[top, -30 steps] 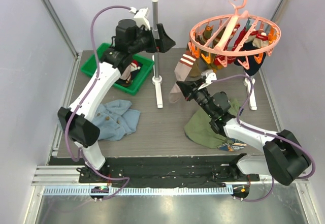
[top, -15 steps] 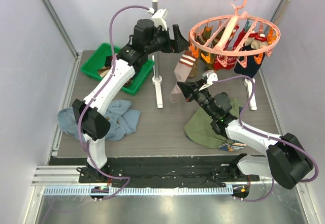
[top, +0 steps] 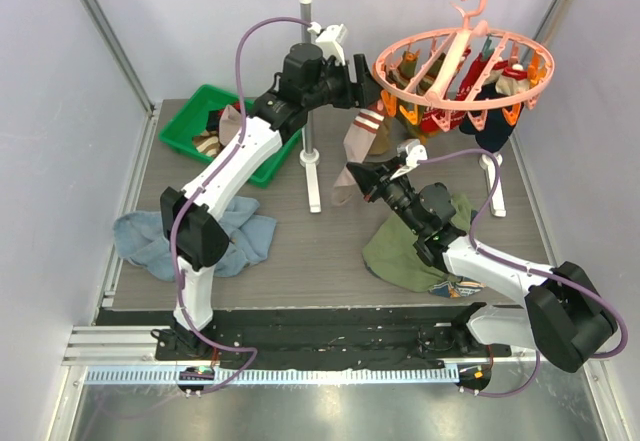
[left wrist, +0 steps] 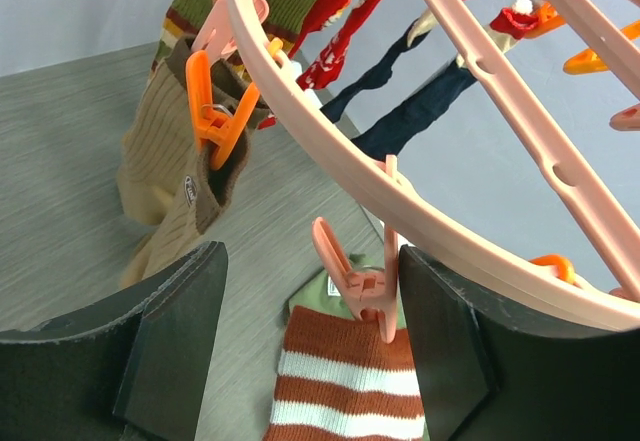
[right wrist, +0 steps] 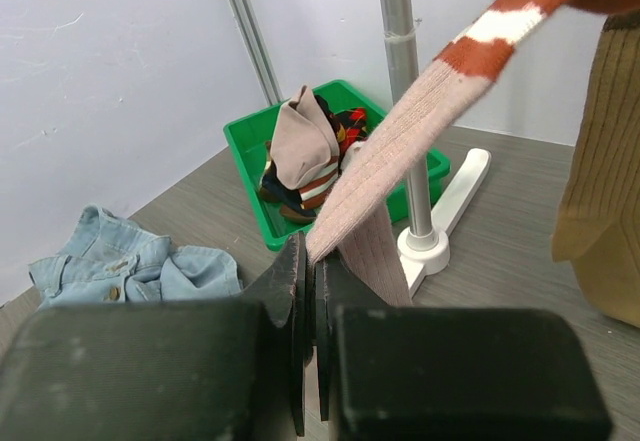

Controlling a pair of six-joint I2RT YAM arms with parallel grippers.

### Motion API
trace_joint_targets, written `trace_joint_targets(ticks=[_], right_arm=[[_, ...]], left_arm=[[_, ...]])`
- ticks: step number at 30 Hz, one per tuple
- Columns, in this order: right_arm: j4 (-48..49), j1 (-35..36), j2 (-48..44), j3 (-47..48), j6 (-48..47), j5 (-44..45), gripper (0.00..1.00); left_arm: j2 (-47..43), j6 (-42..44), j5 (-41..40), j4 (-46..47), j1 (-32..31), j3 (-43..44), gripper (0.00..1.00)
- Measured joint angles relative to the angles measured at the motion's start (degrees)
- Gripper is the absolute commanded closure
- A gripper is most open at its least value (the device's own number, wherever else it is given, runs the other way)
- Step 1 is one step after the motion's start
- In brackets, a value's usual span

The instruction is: Remove the socks clipped to the hanger

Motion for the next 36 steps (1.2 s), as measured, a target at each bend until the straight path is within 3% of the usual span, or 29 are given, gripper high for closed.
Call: trace_joint_targets(ticks=[3, 12, 15, 18, 25, 26, 28, 29, 30, 33, 36], right_arm=[[0.02, 0.07, 0.00, -0.11, 0.02, 0.02, 0.99], [0.00, 0.07, 0.00, -0.66, 0.11, 0.74, 0.99], [0.00, 0.07, 0.00, -0.68, 0.11, 0.92, 0.99], [-0.02, 0.15, 0.00, -0.74, 0.13, 0.90, 0.99], [-0.09, 0.17, 0.00, -1.14, 0.17, 1.01, 0.99], [-0.11, 0.17, 0.00, -1.20, 0.17, 1.05, 0.99], [-0.26, 0.22, 0.00, -1.31, 0.17, 1.18, 0.99], [-0.55, 0.26, -0.04, -1.31, 0.15, 1.29, 0.99], [-0.81, 0.28, -0.15, -1.36, 0.15, 1.36, 0.99], [-2.43, 0.28, -1.03, -1.44, 0.15, 1.79, 0.99], [-4.66, 0.28, -2.60, -1.68, 0.15, 2.32, 0.99]], left_arm=[[0.35, -0.59, -0.24, 0.68, -0.07, 0.28, 0.31], [1.79, -2.05, -0.24, 2.25, -0.33, 1.25, 0.60], [1.92, -2.19, 0.09, 3.04, -0.55, 1.27, 0.76], [1.95, -2.32, 0.35, 3.91, -0.70, 1.49, 1.00], [2.03, -2.08, 0.74, 4.48, -0.79, 2.38, 1.00], [2.10, -2.08, 0.74, 4.48, -0.81, 2.38, 1.00], [2.16, -2.08, 0.72, 4.48, -0.81, 2.38, 0.89], [2.16, -2.08, 0.72, 4.48, -0.81, 2.38, 0.81], [2.16, -2.03, 0.72, 4.48, -0.81, 2.38, 0.65], [2.16, -2.23, 0.46, 4.35, -0.79, 2.23, 0.42], [2.16, -2.27, 0.15, 4.24, -0.61, 1.42, 0.28]])
